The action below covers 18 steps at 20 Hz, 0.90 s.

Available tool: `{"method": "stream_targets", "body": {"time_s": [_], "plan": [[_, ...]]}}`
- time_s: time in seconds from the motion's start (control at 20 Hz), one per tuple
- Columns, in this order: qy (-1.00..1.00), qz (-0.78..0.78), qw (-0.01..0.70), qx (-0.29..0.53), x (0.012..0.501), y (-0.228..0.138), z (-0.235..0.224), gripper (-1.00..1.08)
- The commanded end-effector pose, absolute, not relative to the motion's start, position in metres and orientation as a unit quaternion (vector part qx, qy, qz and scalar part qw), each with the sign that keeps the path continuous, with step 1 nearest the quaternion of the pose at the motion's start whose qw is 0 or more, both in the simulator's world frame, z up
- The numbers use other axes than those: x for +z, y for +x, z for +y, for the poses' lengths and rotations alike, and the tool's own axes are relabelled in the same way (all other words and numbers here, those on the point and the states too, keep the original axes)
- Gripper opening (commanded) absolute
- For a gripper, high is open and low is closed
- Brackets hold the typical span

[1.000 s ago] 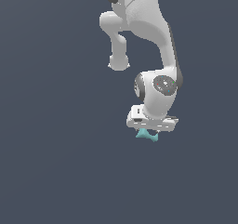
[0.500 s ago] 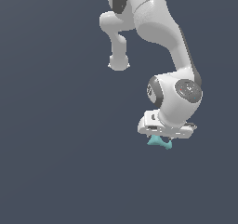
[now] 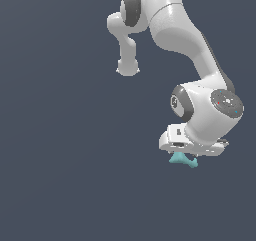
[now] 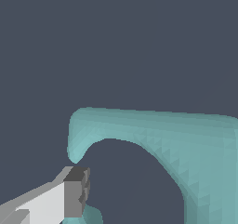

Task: Pick up the object and move it to a goal position.

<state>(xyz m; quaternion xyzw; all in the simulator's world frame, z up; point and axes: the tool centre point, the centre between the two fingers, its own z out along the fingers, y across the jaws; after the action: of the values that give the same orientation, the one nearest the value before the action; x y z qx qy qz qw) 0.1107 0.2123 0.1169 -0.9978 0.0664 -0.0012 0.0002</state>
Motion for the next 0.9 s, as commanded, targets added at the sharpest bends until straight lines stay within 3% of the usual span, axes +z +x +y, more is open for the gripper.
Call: {"method": "stream_targets", "body": {"time_s": [0.0,0.85], "plan": [[-0.998,0.067,0.0,-0.001,0.12,0.117,0.219,-1.0],[-0.998,0.066,0.0,0.0,0.129,0.141,0.243,-1.0]]}}
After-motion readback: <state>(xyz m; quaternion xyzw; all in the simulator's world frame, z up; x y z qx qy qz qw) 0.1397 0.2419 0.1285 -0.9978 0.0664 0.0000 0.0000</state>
